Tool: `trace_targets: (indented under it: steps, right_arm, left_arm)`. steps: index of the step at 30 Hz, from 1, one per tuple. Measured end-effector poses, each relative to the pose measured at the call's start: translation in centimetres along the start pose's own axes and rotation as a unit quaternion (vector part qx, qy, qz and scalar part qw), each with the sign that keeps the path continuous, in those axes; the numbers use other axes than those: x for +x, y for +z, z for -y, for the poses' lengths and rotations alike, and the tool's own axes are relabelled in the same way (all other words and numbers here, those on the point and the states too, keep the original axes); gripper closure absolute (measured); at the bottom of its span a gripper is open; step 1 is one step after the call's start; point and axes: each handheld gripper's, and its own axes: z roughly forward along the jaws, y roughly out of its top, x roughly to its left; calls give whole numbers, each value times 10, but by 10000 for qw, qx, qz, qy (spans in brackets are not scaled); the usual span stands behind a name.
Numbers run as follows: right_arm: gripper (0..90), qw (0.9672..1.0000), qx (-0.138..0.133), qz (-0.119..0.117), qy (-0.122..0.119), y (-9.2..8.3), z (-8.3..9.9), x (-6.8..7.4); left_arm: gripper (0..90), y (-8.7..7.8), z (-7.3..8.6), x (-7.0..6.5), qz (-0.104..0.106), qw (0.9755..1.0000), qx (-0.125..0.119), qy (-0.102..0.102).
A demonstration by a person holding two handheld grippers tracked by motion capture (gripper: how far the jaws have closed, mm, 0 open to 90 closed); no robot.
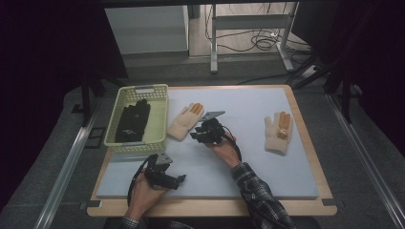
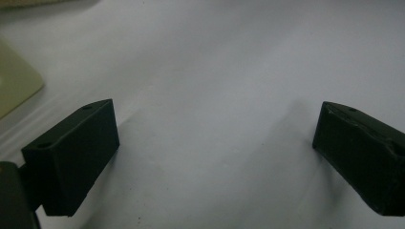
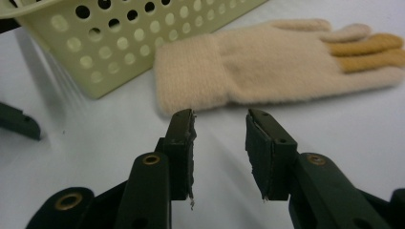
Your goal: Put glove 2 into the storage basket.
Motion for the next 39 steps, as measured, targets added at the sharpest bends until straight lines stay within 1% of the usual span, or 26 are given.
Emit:
trace_targets:
  steps: [2,4,7,9,10,11,12,15,17,18,20,21,22,23,25,26,28,30,31,32,34,35,36,38,39]
  right_arm:
    - [608,10000,-1,-10,-34,8,-4,2]
    - [578,10000,4,-14,-42,15,-7,3]
    - [507,10000,-2,-23,-37,26,-11,6]
    - [454,10000,-1,18,-70,32,-14,8]
    - [454,10000,-1,18,-70,32,-14,8]
    - [405,9999,13,75,-129,39,-16,10]
    - [393,9998,8,103,-156,41,-17,11]
    - [364,9994,134,197,-268,50,-19,13]
    - [365,9991,189,214,-315,55,-18,14]
    - [384,9992,204,185,-292,57,-17,14]
    - [475,9996,205,74,-190,57,-16,12]
    - [475,9996,205,74,-190,57,-16,12]
    - [546,9997,197,54,-112,57,-16,11]
    - [619,9998,203,-15,4,56,-15,8]
    - [713,9996,225,-81,127,54,-15,6]
    - [729,9995,257,-80,159,54,-15,7]
    - [751,9995,292,-62,95,52,-16,9]
    - [757,9994,339,-36,-27,49,-17,12]
    - [757,9994,339,-36,-27,49,-17,12]
    - [758,9992,368,-5,-126,44,-18,13]
    - [758,9990,414,4,-194,38,-19,14]
    - [758,9990,414,4,-194,38,-19,14]
    - [758,9988,435,-8,-239,31,-19,14]
    - [758,9990,401,-68,-204,22,-18,13]
    - [758,9990,385,-78,-233,18,-18,12]
  left_arm:
    - [20,0,0,0,9,10000,3,12]
    - [20,0,0,0,11,10000,4,13]
    - [21,0,0,1,15,10000,1,15]
    - [20,0,0,1,18,10000,1,15]
    - [20,0,0,1,18,10000,1,15]
    - [20,0,0,1,23,10000,2,12]
    - [20,0,0,1,23,10000,1,18]
    - [20,0,0,1,29,10000,-4,13]
    - [20,0,0,1,31,10000,-2,12]
    - [20,0,0,1,30,10000,1,12]
    - [20,0,0,1,31,10000,-1,8]
    - [20,0,0,1,31,10000,-1,8]
    - [20,0,0,1,33,10000,-1,7]
    - [20,0,0,1,32,10000,-1,7]
    - [20,0,0,1,31,10000,0,9]
    - [20,0,0,1,32,10000,-1,7]
    - [20,0,0,1,31,10000,-2,9]
    - [20,0,1,1,30,10000,-4,10]
    - [20,0,1,1,30,10000,-4,10]
    - [20,0,1,1,33,10000,-5,7]
    - [21,0,1,1,33,10000,-10,2]
    - [20,0,1,1,33,10000,-10,2]
    - [21,0,1,1,33,10000,-12,2]
    - [21,0,1,1,31,10000,-11,5]
    - [21,0,1,1,28,10000,-2,14]
